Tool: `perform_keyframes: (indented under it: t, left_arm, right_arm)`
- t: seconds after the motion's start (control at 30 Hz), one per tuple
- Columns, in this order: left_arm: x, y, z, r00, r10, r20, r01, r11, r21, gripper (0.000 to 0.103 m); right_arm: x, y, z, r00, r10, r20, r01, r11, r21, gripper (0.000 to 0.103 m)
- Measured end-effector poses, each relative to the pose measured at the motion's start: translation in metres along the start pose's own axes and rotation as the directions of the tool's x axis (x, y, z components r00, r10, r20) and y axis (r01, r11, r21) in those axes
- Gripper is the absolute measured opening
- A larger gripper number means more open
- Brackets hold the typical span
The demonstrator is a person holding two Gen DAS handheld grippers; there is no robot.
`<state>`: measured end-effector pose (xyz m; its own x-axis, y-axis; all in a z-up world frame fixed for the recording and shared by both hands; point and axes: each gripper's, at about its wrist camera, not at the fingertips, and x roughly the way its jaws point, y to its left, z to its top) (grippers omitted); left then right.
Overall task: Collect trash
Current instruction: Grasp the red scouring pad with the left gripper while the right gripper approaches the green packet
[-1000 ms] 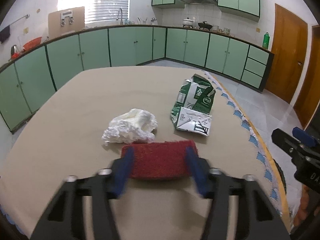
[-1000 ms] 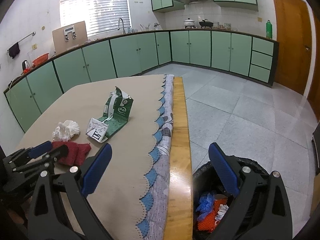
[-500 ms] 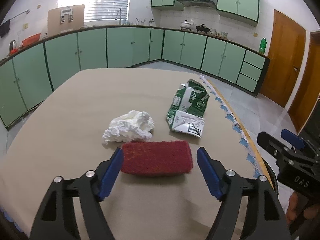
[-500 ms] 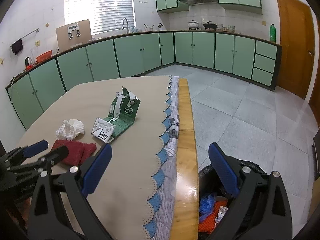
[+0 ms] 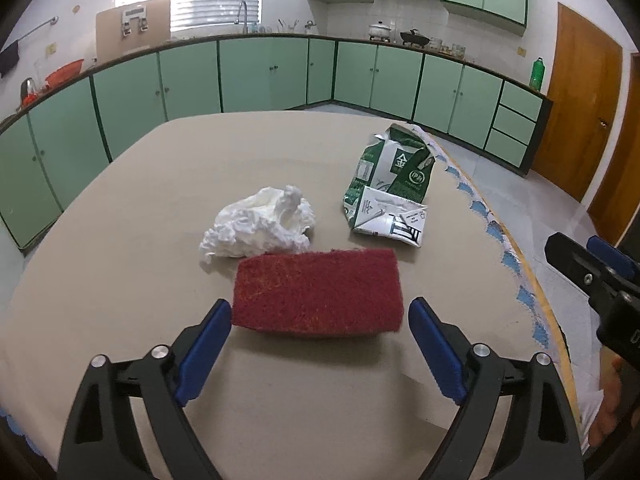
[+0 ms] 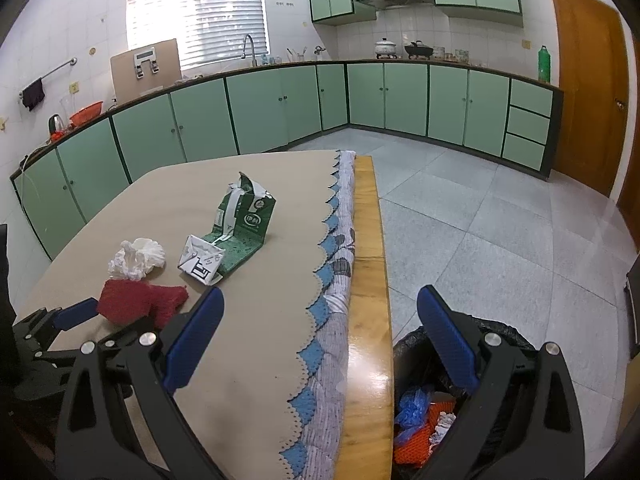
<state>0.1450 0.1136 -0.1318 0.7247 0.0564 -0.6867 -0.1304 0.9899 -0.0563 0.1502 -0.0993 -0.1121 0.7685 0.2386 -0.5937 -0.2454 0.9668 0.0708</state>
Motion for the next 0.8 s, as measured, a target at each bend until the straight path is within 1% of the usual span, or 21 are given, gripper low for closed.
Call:
perform_keyframes:
  t: [0.07,0.3,0.47,0.63,0.8]
  left_arm:
    - [-0.001,0.002,0.001,1.000,-0.005,0.006,0.005,1.000,-0.007,0.083]
    - [-0.012,0.001,0.002,0.999,-0.031,0.034,0.031,1.000,-0.004,0.082]
    - [-0.028,0.000,0.007,0.997,-0.038,0.071,0.038,0.999,0.003,0.082]
    - [-0.044,0.007,0.017,0.993,-0.025,0.116,0.026,1.000,-0.004,0.082]
    - [-0.044,0.018,0.032,0.989,0.005,0.146,-0.002,1.000,-0.020,0.082]
  right_arm:
    - [0.002,-0.001,0.000,1.000,-0.001,-0.005,0.001,1.000,0.004,0.094]
    - [0.003,-0.001,0.000,1.000,0.001,-0.011,-0.001,1.000,-0.002,0.094]
    - [0.000,0.000,0.003,1.000,0.003,0.005,-0.003,1.000,-0.002,0.094]
    - [0.003,0.008,0.016,0.999,0.021,0.028,-0.021,1.000,-0.003,0.094]
    - [0.013,0.024,0.032,0.998,0.037,0.046,-0.036,0.999,-0.018,0.094]
